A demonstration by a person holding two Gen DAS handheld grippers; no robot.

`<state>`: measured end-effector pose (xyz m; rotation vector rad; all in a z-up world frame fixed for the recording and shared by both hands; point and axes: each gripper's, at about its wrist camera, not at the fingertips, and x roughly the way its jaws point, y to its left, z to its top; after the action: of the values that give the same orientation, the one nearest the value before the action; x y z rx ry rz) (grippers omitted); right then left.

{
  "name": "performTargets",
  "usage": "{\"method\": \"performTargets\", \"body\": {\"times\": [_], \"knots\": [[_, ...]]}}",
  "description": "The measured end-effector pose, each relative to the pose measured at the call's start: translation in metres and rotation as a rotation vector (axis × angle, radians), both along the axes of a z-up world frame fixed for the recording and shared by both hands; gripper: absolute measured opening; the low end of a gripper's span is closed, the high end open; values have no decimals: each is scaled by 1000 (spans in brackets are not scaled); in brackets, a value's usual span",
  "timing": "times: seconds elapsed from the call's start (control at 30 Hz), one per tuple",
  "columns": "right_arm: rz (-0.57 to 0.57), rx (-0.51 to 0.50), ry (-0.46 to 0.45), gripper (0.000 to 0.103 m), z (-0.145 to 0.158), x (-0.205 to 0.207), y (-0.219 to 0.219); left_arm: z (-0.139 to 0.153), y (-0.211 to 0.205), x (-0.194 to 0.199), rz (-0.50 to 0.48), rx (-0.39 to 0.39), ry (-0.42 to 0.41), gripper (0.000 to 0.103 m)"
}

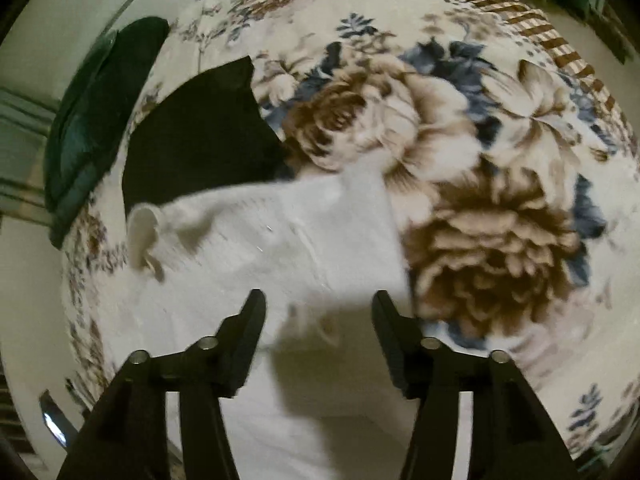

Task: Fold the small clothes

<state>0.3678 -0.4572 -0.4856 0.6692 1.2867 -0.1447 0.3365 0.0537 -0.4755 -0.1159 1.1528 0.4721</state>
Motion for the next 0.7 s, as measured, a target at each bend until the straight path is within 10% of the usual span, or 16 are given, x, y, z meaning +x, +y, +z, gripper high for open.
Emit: {"method": "performTargets", "body": {"times": [0.13,0.2,0.27,0.7], "knots": [[76,-6,141,58,-40,28,23,-8,-7,18,-40,10,18,89],[132,-64,148,19,-39,28,39,-10,-10,22,-58,8,25,89],[173,-149,91,7,-20,24,48,-10,-16,25,-86,3,25,89],[126,-133,209,10,-32,-7,-2,-52,-30,40,-211,43,121,89]]}}
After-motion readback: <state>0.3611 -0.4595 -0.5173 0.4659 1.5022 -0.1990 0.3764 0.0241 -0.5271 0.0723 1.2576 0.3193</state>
